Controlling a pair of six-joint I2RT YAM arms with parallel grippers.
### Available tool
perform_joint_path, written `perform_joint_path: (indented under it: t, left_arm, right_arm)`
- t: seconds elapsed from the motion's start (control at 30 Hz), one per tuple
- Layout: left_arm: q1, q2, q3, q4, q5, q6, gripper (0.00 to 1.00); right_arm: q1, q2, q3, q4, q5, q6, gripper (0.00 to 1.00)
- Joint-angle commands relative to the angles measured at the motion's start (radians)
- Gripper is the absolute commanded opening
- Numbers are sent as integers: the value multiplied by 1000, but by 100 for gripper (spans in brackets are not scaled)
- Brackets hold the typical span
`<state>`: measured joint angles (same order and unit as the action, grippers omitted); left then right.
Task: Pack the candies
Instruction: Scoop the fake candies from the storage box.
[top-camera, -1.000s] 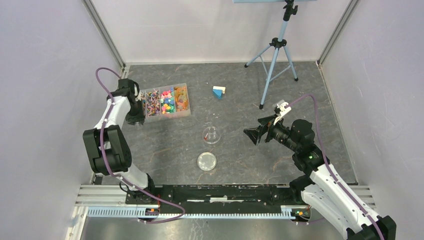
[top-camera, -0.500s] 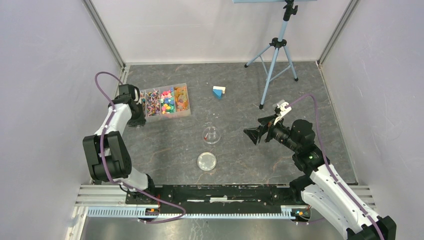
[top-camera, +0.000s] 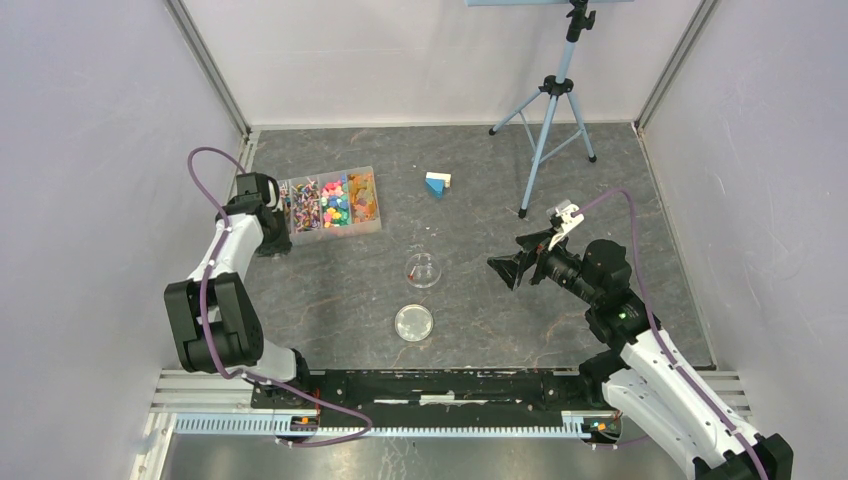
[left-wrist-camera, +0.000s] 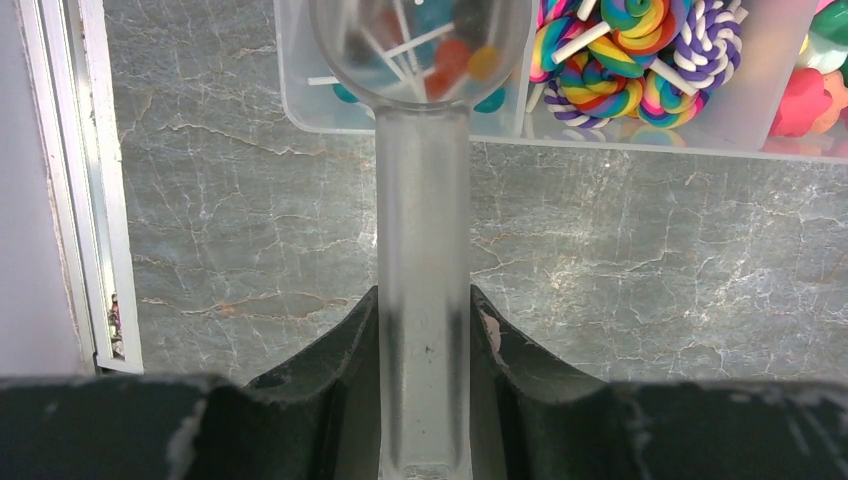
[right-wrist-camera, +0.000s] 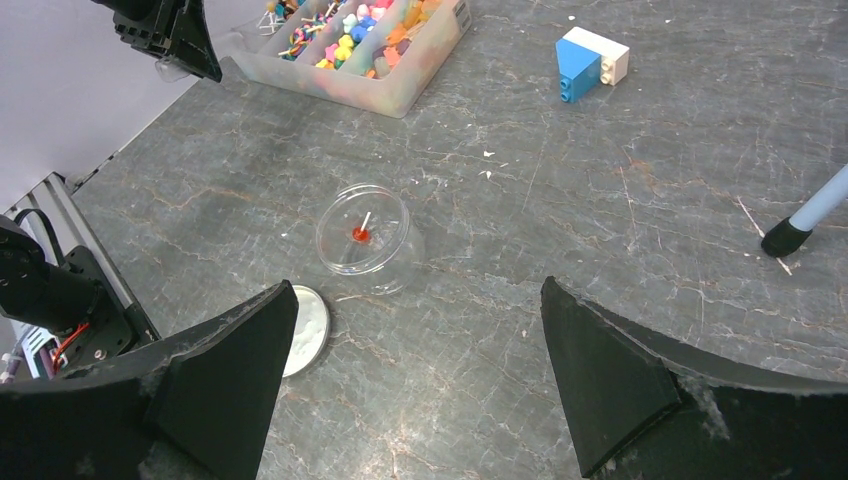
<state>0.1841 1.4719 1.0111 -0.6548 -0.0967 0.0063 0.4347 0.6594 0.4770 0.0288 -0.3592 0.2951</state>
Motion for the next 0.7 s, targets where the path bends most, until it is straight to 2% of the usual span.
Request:
perform_joint_path:
  t: [0.0,0.67]
  left_arm:
    - [2,-42,-14,15,21,22,2]
    - [3,-125,-63,54,18,30,2]
  right_arm:
    - [-2,-8,3,28,-9,10,98]
    - [-2,-12,23,16,-16,11,98]
